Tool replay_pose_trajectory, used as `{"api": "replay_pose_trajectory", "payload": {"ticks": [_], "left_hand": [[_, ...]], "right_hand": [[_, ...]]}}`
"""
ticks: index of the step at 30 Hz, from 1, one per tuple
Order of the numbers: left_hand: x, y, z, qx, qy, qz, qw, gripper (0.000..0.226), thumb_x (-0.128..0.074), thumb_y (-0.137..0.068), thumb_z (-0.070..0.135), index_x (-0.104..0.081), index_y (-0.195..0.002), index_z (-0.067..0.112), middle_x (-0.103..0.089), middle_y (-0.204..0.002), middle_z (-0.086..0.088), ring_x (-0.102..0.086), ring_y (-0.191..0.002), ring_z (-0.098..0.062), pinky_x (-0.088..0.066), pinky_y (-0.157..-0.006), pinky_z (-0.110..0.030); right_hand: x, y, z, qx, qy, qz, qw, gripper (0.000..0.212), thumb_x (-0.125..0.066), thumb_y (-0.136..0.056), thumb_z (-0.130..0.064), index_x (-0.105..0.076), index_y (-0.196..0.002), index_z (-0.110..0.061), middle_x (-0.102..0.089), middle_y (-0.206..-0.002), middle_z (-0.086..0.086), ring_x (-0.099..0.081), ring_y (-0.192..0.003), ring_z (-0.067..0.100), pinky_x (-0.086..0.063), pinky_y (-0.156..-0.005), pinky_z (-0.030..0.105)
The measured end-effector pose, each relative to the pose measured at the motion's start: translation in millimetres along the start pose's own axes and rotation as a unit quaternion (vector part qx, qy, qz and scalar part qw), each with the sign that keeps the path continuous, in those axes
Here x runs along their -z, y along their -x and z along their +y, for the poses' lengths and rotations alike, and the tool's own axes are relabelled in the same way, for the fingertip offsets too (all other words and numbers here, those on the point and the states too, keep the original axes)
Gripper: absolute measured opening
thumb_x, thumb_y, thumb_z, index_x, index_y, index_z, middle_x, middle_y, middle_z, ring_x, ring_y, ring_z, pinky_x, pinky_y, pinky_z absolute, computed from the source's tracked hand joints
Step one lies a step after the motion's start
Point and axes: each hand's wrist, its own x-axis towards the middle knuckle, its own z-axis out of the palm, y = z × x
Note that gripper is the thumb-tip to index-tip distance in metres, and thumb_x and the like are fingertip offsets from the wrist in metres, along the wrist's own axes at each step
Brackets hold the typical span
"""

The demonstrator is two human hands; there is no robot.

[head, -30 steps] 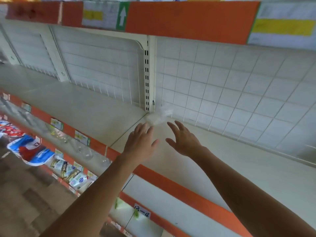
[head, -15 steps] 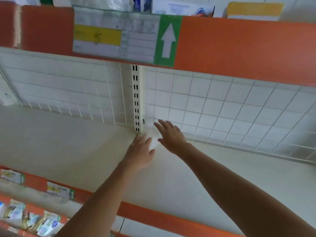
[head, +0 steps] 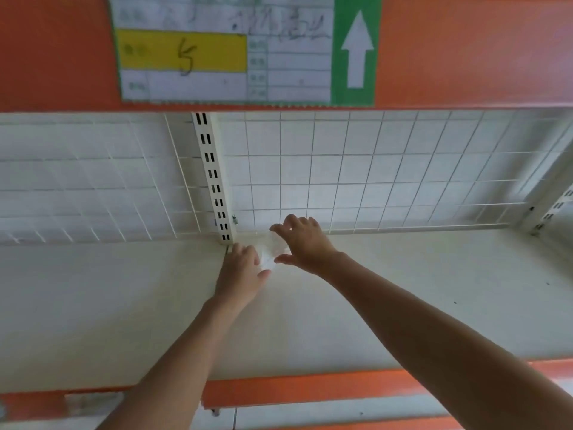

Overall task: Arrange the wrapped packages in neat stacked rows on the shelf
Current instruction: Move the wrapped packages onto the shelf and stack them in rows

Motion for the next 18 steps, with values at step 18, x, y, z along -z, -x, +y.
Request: {"api": "replay_pose_trajectory", "payload": {"ticks": [18], "left_hand": [[-55.3, 44.7, 236.7, -0.275, 0.117, -0.079, 0.951, 0.047, -0.073, -0.077, 0.026, -0.054, -0.118, 0.015, -0.053, -0.12, -0.005, -0.044, -0.115, -0.026, -0.041, -0.091, -0.033]], "right_hand": [[77.8, 272.4, 137.1, -0.371, -0.165, 0.189, 0.894, 0.069, -0.075, -0.077, -0.045, -0.045, -0.134, -0.021, -0.055, -0.129, -0.002, -0.06, -0.105, 0.019, -0.049, -0.082, 0.035]]}}
